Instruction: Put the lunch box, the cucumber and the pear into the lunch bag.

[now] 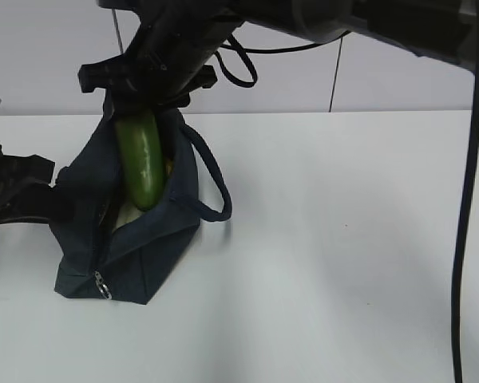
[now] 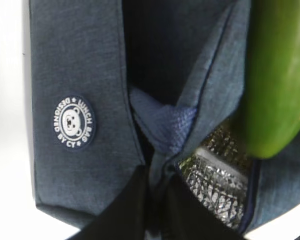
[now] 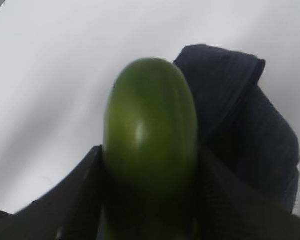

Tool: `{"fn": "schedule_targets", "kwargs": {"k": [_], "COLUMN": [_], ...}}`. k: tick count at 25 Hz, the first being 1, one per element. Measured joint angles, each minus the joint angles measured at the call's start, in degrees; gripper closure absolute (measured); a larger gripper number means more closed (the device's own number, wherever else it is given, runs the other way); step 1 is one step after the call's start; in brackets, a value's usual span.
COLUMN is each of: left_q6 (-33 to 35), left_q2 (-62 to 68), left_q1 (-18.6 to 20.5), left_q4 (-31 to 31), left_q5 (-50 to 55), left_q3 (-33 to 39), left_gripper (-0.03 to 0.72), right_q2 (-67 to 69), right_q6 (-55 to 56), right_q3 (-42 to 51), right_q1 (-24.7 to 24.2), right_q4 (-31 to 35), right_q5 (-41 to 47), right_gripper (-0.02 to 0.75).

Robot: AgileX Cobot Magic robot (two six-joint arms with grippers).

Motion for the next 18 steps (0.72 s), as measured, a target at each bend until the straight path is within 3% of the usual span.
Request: {"fn": "schedule_targets", "kwargs": {"k": [12, 18], "left_q6": [0.0, -0.04], "left_q2": [0.0, 0.0], "left_q1": [0.0, 0.0], "left_q4": [-7.33, -7.99], "left_q5": [-4.35, -5.52], "left_q3": [0.0, 0.0], "left_gripper": [0.687, 0.687], "right_q2": [1.31, 2.86], "right_q6": [-0.11, 0.01], "right_q3": [0.0, 0.0], "right_q1": [1.74, 1.83], "right_q4": [-0.09, -0.09], "right_q5": [-0.52, 2.34], "right_gripper": [0.375, 0.375]}}
